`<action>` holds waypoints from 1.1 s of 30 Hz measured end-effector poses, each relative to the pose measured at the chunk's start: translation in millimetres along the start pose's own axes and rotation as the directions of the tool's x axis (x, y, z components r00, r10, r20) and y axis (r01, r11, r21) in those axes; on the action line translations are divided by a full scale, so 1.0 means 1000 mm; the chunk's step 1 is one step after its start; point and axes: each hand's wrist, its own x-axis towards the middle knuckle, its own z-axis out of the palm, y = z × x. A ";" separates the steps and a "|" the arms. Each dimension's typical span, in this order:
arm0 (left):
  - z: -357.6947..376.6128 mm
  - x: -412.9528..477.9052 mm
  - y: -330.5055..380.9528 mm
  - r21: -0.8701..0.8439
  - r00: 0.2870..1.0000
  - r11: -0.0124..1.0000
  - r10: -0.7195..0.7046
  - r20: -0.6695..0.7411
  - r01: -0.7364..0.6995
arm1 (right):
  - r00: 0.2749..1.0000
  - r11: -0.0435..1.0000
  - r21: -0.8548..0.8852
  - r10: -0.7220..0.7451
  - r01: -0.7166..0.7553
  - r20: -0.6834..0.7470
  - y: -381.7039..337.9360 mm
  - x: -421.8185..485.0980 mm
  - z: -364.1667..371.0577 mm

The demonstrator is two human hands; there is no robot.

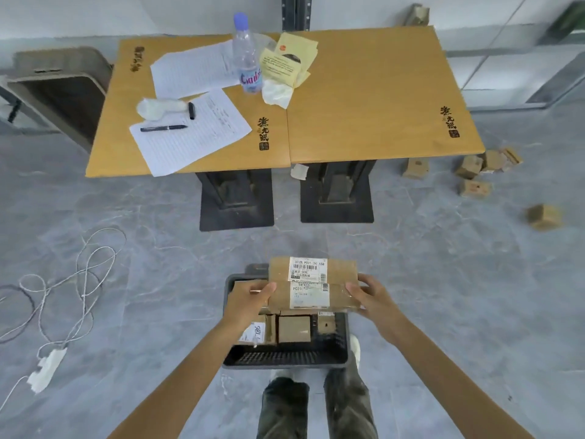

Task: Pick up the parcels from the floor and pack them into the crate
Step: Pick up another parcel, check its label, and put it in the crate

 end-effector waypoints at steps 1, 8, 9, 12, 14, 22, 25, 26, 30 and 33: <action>0.010 0.009 -0.016 0.019 0.999 0.999 -0.030 0.015 0.029 | 0.999 0.999 -0.010 0.032 -0.032 -0.014 0.017 0.013 0.003; 0.089 0.109 -0.156 0.098 0.981 0.982 -0.170 0.095 0.161 | 0.971 0.976 -0.060 0.200 -0.209 -0.129 0.170 0.133 0.032; 0.103 0.126 -0.178 0.100 0.976 0.978 -0.192 0.100 0.182 | 0.967 0.972 -0.066 0.213 -0.224 -0.142 0.195 0.154 0.035; 0.140 0.173 -0.238 0.061 0.963 0.967 -0.251 0.102 0.246 | 0.959 0.957 -0.119 0.249 -0.265 -0.137 0.268 0.213 0.040; 0.164 0.198 -0.273 -0.014 0.950 0.957 -0.287 0.125 0.291 | 0.958 0.946 -0.170 0.258 -0.277 -0.124 0.308 0.247 0.042; 0.238 0.256 -0.352 -0.455 0.868 0.744 -0.464 0.175 0.489 | 0.974 0.955 -0.236 0.138 -0.179 -0.180 0.367 0.333 0.033; 0.263 0.272 -0.360 -0.580 0.849 0.645 -0.499 0.173 0.498 | 0.956 0.979 0.104 0.194 -0.174 -0.219 0.378 0.346 0.029; 0.273 0.275 -0.360 -0.604 0.846 0.626 -0.505 0.167 0.493 | 0.953 0.962 0.177 0.241 -0.209 -0.183 0.380 0.348 0.029; 0.320 0.282 -0.350 -0.574 0.844 0.635 -0.491 0.216 0.517 | 0.914 0.910 0.089 0.401 -0.405 0.059 0.394 0.348 0.036; 0.346 0.287 -0.349 -0.468 0.833 0.693 -0.500 0.236 0.549 | 0.950 0.943 -0.112 0.311 -0.312 -0.026 0.405 0.360 0.034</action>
